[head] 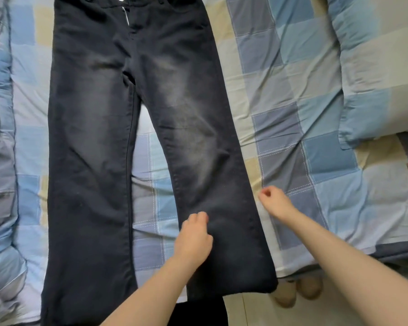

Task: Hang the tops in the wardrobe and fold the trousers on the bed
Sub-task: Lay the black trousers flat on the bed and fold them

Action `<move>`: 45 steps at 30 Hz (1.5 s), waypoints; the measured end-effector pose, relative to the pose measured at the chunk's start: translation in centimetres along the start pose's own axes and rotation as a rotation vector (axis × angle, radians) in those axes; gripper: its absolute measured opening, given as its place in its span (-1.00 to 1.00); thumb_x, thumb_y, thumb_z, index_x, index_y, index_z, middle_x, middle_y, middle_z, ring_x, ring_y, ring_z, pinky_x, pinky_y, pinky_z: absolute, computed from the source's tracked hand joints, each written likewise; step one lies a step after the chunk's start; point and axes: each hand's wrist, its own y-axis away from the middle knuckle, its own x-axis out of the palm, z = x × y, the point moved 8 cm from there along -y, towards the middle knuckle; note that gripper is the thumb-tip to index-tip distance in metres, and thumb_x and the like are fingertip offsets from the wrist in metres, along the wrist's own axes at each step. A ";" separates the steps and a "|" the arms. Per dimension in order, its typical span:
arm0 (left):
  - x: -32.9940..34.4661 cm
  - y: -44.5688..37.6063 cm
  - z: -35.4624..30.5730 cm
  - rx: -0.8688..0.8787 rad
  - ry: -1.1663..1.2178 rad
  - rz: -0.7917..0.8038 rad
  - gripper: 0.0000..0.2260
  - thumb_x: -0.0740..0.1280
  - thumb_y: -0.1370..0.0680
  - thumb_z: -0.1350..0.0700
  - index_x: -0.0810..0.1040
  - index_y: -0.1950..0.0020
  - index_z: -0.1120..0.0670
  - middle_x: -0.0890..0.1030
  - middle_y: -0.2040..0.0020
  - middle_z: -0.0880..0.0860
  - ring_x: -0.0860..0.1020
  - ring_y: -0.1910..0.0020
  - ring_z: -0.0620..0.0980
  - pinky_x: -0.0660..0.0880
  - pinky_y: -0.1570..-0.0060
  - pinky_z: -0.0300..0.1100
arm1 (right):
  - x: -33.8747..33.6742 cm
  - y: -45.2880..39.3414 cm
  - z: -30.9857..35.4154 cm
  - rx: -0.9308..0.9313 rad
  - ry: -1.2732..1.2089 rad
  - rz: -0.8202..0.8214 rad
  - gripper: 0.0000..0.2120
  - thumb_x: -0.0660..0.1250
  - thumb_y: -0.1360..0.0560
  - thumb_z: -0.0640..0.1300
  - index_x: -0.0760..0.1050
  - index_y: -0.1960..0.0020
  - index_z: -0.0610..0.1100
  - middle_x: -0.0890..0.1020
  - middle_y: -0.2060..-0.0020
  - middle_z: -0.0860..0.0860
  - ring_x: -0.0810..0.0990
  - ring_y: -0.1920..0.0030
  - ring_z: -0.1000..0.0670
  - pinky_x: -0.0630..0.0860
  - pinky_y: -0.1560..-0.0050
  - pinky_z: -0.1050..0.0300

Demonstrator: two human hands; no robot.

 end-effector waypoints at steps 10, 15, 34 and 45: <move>1.8 -10.0 -11.1 0.279 -0.410 -0.127 -0.40 0.28 -0.59 0.00 0.04 -0.54 -0.13 0.22 -0.40 0.14 0.32 -0.22 0.17 0.30 0.02 -0.04 | -2.3 -10.7 15.0 -0.025 -0.387 0.015 -0.66 0.22 -0.56 0.00 0.50 -0.18 -0.23 0.54 0.09 -0.10 0.55 0.08 -0.08 0.54 -0.17 -0.01; -1.5 -15.2 -11.1 0.189 -0.399 -0.143 -0.50 0.14 -0.63 -0.17 0.05 -0.53 -0.17 0.19 -0.37 0.17 0.38 -0.10 0.19 0.32 0.04 0.01 | -3.0 -13.6 18.3 -0.016 -0.466 0.013 -0.62 0.23 -0.52 0.08 0.46 -0.25 -0.09 0.56 -0.01 -0.03 0.53 0.07 -0.07 0.52 0.08 0.08; -30.8 -8.5 18.4 0.078 1.029 -0.415 -0.74 0.37 -0.41 0.28 0.33 0.31 0.02 0.32 0.41 -0.10 0.25 0.43 -0.14 0.22 0.52 -0.33 | 7.9 -6.0 53.0 -0.592 -0.433 -0.028 -0.68 0.36 -0.51 -0.12 0.36 -0.19 -0.19 0.56 -0.01 -0.09 0.58 -0.04 -0.11 0.57 -0.10 -0.10; -30.3 -15.0 30.2 -0.282 0.422 -0.345 -0.77 0.40 -0.39 0.17 0.35 0.13 0.02 0.51 0.25 -0.01 0.47 0.25 0.03 0.40 0.23 -0.11 | 15.8 -8.3 59.4 -0.835 0.585 -0.078 -0.74 0.18 -0.56 -0.23 0.38 -0.25 -0.12 0.51 -0.11 -0.08 0.53 -0.03 -0.17 0.46 0.08 0.00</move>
